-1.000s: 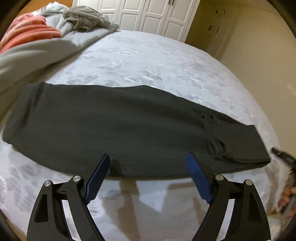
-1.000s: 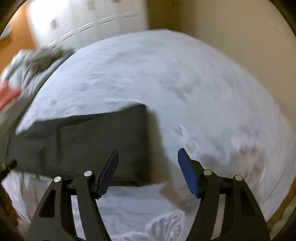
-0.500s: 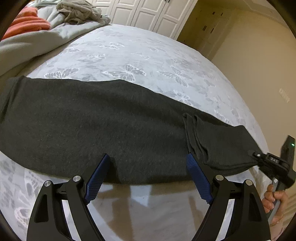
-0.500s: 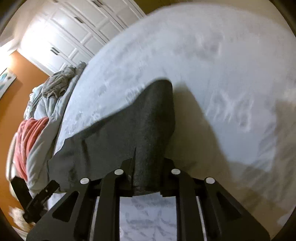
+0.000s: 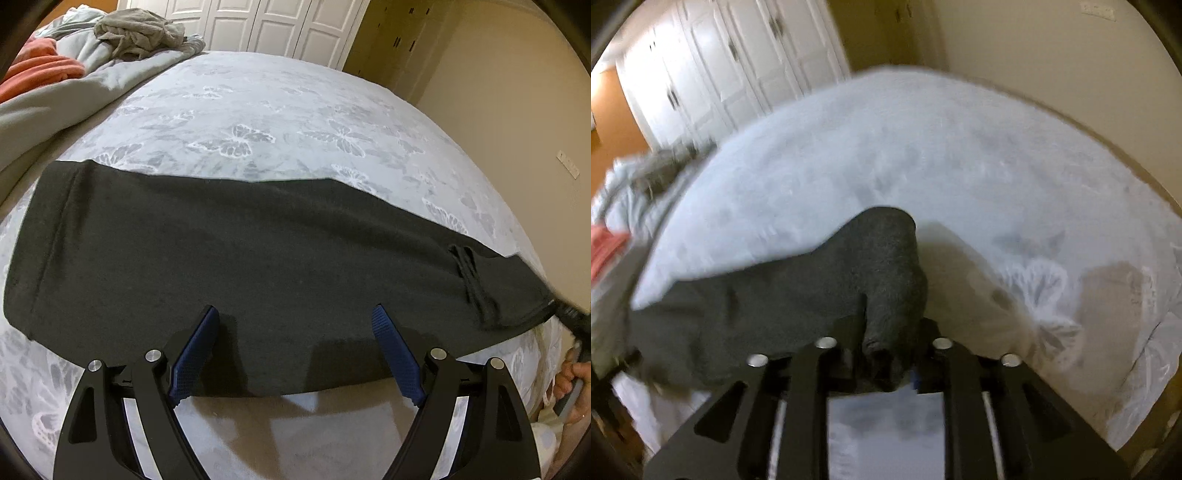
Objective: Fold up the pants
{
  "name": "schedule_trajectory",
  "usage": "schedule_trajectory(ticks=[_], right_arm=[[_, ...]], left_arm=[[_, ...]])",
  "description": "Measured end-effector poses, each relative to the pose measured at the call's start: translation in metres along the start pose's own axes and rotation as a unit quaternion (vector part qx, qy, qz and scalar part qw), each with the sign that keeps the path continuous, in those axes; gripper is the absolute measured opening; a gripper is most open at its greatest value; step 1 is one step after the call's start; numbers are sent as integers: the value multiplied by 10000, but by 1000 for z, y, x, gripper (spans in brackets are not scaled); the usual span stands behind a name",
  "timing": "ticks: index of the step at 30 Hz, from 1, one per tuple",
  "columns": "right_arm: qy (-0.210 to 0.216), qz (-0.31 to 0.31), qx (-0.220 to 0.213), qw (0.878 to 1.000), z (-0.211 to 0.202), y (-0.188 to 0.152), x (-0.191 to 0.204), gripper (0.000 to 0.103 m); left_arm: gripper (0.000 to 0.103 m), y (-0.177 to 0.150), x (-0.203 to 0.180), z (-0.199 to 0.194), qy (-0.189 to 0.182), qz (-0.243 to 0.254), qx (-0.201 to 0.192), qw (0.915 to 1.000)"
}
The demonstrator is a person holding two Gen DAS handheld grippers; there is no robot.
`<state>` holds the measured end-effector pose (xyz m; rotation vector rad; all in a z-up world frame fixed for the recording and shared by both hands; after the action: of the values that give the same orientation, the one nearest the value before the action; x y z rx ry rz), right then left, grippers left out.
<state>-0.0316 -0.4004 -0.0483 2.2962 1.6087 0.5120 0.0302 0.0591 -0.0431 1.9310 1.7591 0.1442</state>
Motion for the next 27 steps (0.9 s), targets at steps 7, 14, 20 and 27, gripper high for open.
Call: schedule_trajectory(ticks=[7,14,20,27], right_arm=[[-122,-1615,-1181,9797,-68,-18,135,67],[-381,-2465,-523,9670,7,-42,218,66],[212,-1598,3,9869,22,-24,179,10],[1071,-2142,-24,9709,12,-9,247,16]], left_arm=[[82,-2,0,-3,160,39,-71,9998],[82,-4,5,-7,327,76,-140,9993],[82,0,10,-13,68,19,-145,9999],[83,8,29,-33,-87,-307,-444,9985]])
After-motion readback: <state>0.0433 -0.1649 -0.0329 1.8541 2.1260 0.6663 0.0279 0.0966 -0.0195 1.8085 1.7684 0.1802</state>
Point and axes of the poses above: each gripper's, at about its wrist camera, not at the fingertips, and z roughly the way its jaws point, x to its left, y to its top, the point moved 5 cm from there along z, roughly the way its jaws point, and after that the axes turned 9 degrees about x, right-handed, at the moved point
